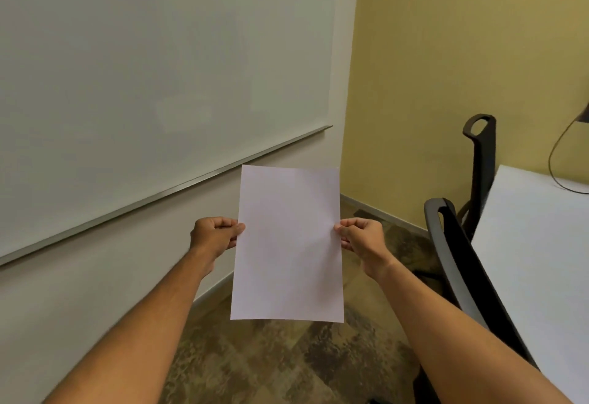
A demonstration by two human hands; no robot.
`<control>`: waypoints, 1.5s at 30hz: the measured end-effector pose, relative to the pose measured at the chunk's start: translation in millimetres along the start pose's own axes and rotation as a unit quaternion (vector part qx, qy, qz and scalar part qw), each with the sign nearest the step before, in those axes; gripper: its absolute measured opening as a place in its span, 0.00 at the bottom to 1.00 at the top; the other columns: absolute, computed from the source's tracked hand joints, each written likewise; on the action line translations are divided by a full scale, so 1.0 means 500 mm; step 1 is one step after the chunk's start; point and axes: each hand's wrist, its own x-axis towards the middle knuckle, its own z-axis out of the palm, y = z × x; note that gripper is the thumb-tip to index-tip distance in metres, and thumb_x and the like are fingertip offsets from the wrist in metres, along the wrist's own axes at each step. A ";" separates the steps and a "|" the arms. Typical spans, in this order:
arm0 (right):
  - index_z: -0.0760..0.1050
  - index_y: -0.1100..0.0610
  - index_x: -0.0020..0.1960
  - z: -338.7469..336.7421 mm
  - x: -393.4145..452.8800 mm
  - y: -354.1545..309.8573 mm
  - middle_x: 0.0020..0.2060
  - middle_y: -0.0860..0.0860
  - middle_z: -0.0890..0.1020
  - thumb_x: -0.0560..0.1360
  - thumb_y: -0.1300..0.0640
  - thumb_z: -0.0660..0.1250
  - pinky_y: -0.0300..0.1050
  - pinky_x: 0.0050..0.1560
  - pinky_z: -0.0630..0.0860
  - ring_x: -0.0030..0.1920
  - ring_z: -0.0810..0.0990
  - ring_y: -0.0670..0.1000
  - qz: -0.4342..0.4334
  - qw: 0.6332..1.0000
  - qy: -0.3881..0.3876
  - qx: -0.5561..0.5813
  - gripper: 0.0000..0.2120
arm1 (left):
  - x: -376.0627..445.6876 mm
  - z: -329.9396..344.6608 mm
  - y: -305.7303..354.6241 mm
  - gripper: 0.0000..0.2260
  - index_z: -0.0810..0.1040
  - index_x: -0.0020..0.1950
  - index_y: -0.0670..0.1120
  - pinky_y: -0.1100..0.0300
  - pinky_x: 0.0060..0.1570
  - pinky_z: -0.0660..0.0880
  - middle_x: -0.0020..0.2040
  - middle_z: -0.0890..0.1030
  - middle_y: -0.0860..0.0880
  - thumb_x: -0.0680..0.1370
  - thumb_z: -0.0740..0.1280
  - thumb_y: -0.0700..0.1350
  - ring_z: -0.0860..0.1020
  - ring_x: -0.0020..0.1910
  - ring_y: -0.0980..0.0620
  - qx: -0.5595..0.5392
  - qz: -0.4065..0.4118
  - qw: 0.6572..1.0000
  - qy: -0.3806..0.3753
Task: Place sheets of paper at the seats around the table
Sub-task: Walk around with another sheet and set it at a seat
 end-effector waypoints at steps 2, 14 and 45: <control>0.81 0.67 0.44 0.022 0.064 -0.004 0.39 0.58 0.82 0.75 0.67 0.69 0.44 0.41 0.80 0.39 0.80 0.52 0.001 1.000 0.021 0.004 0.03 | 0.094 0.025 0.018 0.06 0.81 0.44 0.43 0.55 0.48 0.81 0.46 0.84 0.44 0.72 0.76 0.37 0.83 0.44 0.48 0.002 0.004 0.999 -0.036; 0.82 0.63 0.41 0.000 0.370 -0.041 0.43 0.59 0.85 0.74 0.66 0.71 0.43 0.41 0.82 0.43 0.83 0.54 -0.002 0.978 0.208 0.030 0.03 | 0.488 0.299 0.130 0.05 0.81 0.46 0.41 0.58 0.44 0.80 0.46 0.83 0.44 0.73 0.75 0.37 0.83 0.45 0.48 0.029 0.031 0.975 -0.219; 0.81 0.63 0.39 -0.654 0.889 -0.110 0.41 0.60 0.84 0.68 0.71 0.70 0.45 0.39 0.81 0.39 0.82 0.56 -0.050 0.763 0.634 0.118 0.05 | 0.727 1.565 0.362 0.04 0.83 0.44 0.39 0.52 0.50 0.81 0.46 0.85 0.41 0.72 0.75 0.36 0.83 0.45 0.45 0.052 0.102 0.800 -0.588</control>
